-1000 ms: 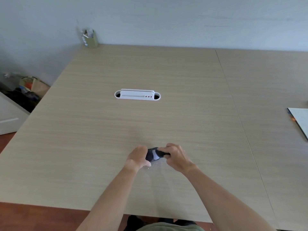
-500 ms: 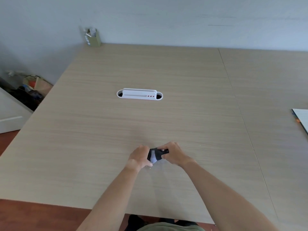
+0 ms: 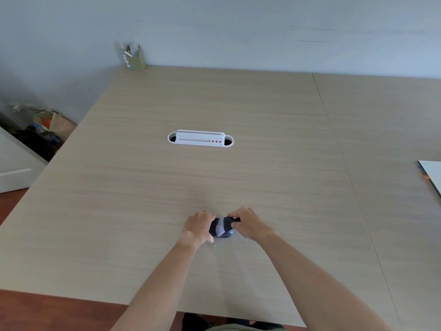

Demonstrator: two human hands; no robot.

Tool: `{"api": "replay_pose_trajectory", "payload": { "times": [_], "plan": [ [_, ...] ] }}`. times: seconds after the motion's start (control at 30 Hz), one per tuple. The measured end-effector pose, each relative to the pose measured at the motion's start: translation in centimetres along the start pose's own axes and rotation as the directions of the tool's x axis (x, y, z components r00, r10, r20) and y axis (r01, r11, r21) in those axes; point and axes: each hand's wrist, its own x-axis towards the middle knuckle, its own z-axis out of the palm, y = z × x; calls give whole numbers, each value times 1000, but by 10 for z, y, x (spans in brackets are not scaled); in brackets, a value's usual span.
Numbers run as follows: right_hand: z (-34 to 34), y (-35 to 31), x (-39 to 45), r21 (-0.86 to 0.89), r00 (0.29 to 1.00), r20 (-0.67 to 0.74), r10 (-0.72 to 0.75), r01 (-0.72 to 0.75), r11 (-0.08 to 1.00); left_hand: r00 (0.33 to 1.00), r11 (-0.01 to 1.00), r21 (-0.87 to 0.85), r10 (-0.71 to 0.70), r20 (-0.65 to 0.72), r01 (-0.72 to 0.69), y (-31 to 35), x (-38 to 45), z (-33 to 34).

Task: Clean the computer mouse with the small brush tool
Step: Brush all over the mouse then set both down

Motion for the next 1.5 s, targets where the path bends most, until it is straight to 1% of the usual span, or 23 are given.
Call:
{"api": "replay_pose_trajectory", "payload": {
  "times": [0.1, 0.17, 0.2, 0.3, 0.37, 0.47, 0.57, 0.6, 0.67, 0.73, 0.77, 0.83, 0.9, 0.97, 1.03, 1.07, 1.17, 1.23, 1.27, 1.33, 1.43, 1.5],
  "plan": [
    [-12, 2, 0, -125, 998, -45, 38, -43, 991, 1000, 1000, -7, 5, -4, -5, -2, -1, 1],
    [-21, -5, 2, -139, 995, -93, 47, -60, 988, 1000, 1000, -10, 14, -3, -14, -2, -2, 1],
    [-22, -10, 3, -117, 995, -97, 35, -46, 992, 1000, 1000, -11, 17, -2, -17, -1, -2, 0],
    [-16, -26, 2, -9, 999, 4, -37, 37, 999, 1000, 1000, 11, 15, -9, -14, -1, 0, 0],
    [-10, -24, -1, 0, 997, 48, -57, 57, 998, 1000, 1000, 16, 12, -10, -11, -2, 1, 1],
    [-12, -4, -6, -46, 999, 45, 0, 2, 999, 998, 999, 4, 54, 20, -54, -5, 3, 3],
    [-21, 12, -9, -85, 997, -19, 74, -75, 994, 996, 996, 0, 88, 21, -88, -6, 2, 3],
    [-22, 12, -9, -57, 995, -39, 88, -91, 994, 995, 995, -6, 101, 14, -101, -6, 1, 3],
    [-19, 5, -7, 53, 994, -57, 93, -90, 994, 990, 990, -31, 141, -14, -141, -5, 0, 3],
    [-10, -5, -8, 118, 996, -42, 79, -73, 990, 986, 984, -71, 163, -41, -166, -5, -2, 2],
    [-5, -7, -9, 112, 998, -12, 64, -62, 992, 985, 982, -83, 167, -49, -171, -4, -4, 1],
    [-1, -4, -12, 21, 998, 42, 39, -40, 999, 984, 982, -65, 172, -55, -176, -5, -5, 2],
    [-7, 5, -14, -77, 998, 35, 60, -57, 995, 984, 985, -18, 170, -46, -171, -5, -6, 3],
    [-18, 12, -15, -97, 996, -16, 85, -86, 992, 985, 984, 40, 172, -19, -171, -3, -8, 4],
    [-26, 12, -14, -39, 994, -68, 84, -87, 995, 988, 985, 88, 150, -32, -146, 2, -10, 9],
    [-27, 9, -13, -14, 994, -76, 77, -78, 997, 993, 993, 64, 101, -60, -97, 6, -12, 13],
    [-16, -5, -11, 39, 999, -21, 37, -37, 999, 989, 993, -72, -100, -112, 92, 18, -13, 22],
    [-4, -11, -11, 66, 1000, 11, 22, -22, 998, 980, 979, -141, -165, -111, 148, 23, -12, 26],
    [1, -11, -11, 70, 1000, 20, 14, -16, 997, 977, 971, -180, -180, -111, 158, 25, -11, 26],
    [1, -7, -11, 23, 999, 35, 12, -13, 1000, 980, 964, -219, -174, -101, 149, 25, -10, 25],
    [-12, 1, -10, -85, 998, 20, 67, -65, 994, 990, 974, -204, -115, -82, 96, 22, -11, 21],
    [-20, 1, -7, -67, 997, -18, 79, -80, 995, 993, 975, -212, -86, -79, 68, 20, -12, 20]
  ]
}}
